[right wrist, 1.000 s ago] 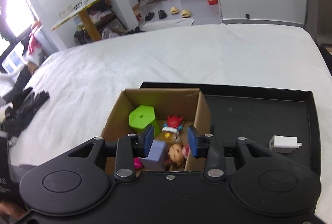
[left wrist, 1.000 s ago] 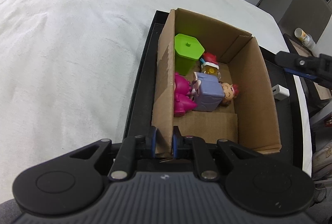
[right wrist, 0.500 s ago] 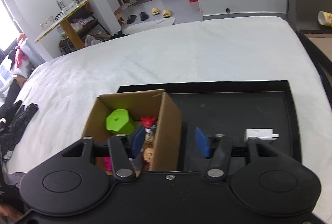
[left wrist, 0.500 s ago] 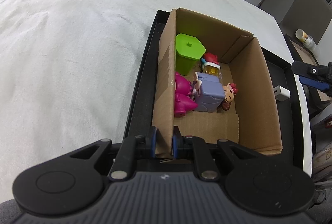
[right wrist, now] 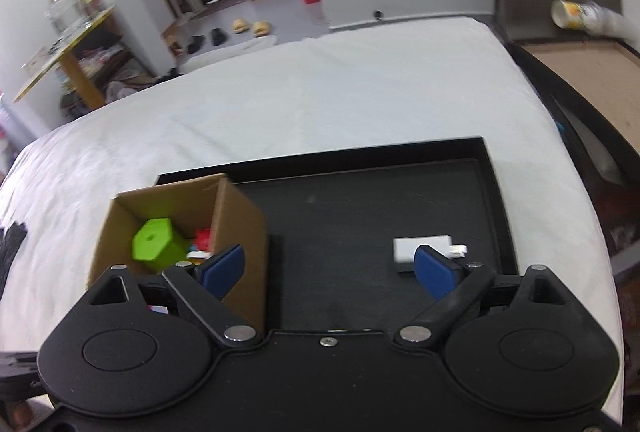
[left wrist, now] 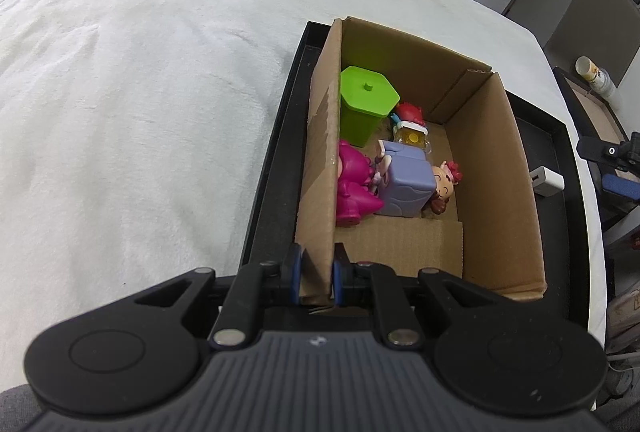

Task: Organize rigid objects
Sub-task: 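Move the right gripper to the white charger and close on it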

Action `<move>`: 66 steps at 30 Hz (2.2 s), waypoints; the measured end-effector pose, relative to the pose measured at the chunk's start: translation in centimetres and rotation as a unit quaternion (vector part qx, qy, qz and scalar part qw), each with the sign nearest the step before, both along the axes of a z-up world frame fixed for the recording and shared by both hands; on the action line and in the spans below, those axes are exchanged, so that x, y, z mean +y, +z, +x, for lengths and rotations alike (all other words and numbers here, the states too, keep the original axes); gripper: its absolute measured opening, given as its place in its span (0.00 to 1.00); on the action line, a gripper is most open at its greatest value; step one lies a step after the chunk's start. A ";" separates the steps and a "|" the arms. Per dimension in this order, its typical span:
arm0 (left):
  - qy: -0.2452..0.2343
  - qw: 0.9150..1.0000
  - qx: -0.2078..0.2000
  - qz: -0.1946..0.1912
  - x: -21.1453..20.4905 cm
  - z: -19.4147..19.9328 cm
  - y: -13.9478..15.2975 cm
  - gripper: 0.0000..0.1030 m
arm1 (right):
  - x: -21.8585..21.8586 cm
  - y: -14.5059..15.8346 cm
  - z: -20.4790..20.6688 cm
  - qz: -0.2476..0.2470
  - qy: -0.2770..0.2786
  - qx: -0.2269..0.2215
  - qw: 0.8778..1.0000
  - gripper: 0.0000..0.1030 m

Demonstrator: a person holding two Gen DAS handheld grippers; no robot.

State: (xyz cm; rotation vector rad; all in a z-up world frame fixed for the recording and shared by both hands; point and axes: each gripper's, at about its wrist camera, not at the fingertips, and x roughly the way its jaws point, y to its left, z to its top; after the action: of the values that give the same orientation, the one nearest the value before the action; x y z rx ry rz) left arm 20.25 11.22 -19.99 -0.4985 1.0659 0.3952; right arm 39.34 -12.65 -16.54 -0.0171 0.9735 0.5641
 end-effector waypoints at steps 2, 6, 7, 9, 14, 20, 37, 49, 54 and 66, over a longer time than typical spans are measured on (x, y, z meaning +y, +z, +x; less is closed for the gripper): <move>0.002 1.000 0.000 -0.003 0.1 0.0 0.0 0.14 | -0.7 -0.3 0.4 -0.001 -0.013 0.001 1.000 0.89; -0.001 1.000 0.001 -0.001 0.2 0.1 -0.1 0.14 | -1.7 -0.9 1.0 0.004 -0.030 0.008 1.000 0.90; -0.001 1.000 0.002 0.000 0.2 0.1 -0.1 0.14 | -1.9 -1.1 1.2 0.005 -0.035 0.008 0.999 0.90; -0.001 1.000 0.002 0.000 0.1 0.1 -0.1 0.14 | -2.2 -1.3 1.5 0.009 -0.045 0.003 0.999 0.90; -0.003 1.000 0.000 0.000 0.0 0.1 -0.1 0.14 | -3.7 -1.3 2.5 0.036 -0.066 0.017 0.997 0.91; -0.004 1.000 -0.005 -0.004 0.1 -0.1 -0.3 0.14 | -5.5 -2.4 4.1 0.084 -0.103 0.045 0.990 0.91; -0.018 1.000 -0.007 -0.016 0.6 -0.1 -0.4 0.14 | -1.0 -6.7 4.8 -0.045 -0.076 0.016 0.996 0.89; -0.022 1.000 -0.006 -0.018 0.7 0.0 -0.3 0.14 | 0.4 -7.8 4.5 -0.085 -0.049 0.014 0.995 0.59; -0.020 1.000 -0.002 -0.013 0.5 0.1 -0.4 0.14 | 0.7 -6.1 3.8 -0.075 -0.032 0.006 0.997 0.59; -0.009 1.000 0.006 0.002 0.0 0.3 -0.2 0.14 | 0.5 -2.5 2.7 -0.043 0.012 -0.010 0.999 0.59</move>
State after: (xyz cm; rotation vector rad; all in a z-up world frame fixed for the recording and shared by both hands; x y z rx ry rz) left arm 20.57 11.22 -20.17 -0.4826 1.0804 0.3844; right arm 42.01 -12.14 -19.00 -0.1111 0.9783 0.5426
